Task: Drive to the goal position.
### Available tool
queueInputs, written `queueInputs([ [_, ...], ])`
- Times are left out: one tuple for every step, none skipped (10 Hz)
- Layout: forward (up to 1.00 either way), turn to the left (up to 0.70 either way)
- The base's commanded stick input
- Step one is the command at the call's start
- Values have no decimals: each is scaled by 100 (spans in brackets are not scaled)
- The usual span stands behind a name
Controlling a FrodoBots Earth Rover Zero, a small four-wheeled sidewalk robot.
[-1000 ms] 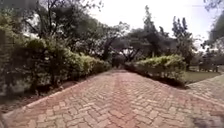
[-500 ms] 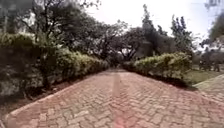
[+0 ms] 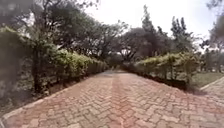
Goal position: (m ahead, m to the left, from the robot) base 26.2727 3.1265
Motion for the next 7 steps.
queueInputs([
  [70, 0],
  [70, 0],
  [70, 0],
  [70, 0],
  [70, 0],
  [70, 0],
  [70, 0],
])
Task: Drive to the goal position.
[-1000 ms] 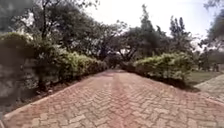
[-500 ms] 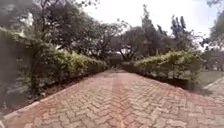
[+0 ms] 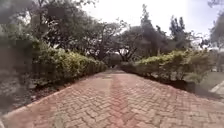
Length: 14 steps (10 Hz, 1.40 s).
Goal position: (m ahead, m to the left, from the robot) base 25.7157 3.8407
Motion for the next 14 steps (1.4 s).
queueInputs([
  [70, -4],
  [70, -21],
  [70, -31],
  [70, -15],
  [70, 0],
  [70, 0],
  [70, 0],
  [70, 0],
  [70, 0],
  [70, 0],
  [70, 0],
  [70, 0],
  [70, 0],
  [70, 0],
])
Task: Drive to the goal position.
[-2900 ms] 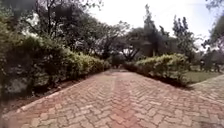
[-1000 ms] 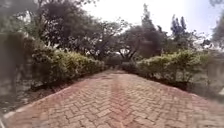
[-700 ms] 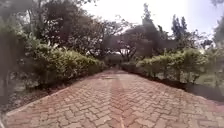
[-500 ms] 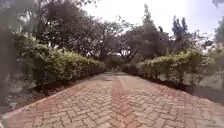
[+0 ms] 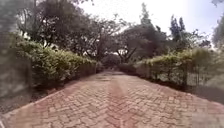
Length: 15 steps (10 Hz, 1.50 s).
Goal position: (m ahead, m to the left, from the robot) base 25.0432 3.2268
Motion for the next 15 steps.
queueInputs([
  [70, 0],
  [70, 0],
  [70, 0],
  [70, 0],
  [70, 0],
  [70, 0],
  [70, 0],
  [70, 0],
  [70, 0],
  [70, 0],
  [70, 0],
  [70, 0],
  [70, -35],
  [70, -35],
  [70, -35],
])
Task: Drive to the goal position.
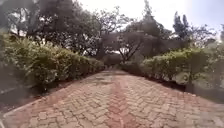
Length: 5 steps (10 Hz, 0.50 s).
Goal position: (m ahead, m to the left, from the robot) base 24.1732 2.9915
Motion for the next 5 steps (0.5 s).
queueInputs([
  [70, -35],
  [70, 0],
  [70, 0],
  [70, 0],
  [70, 0],
])
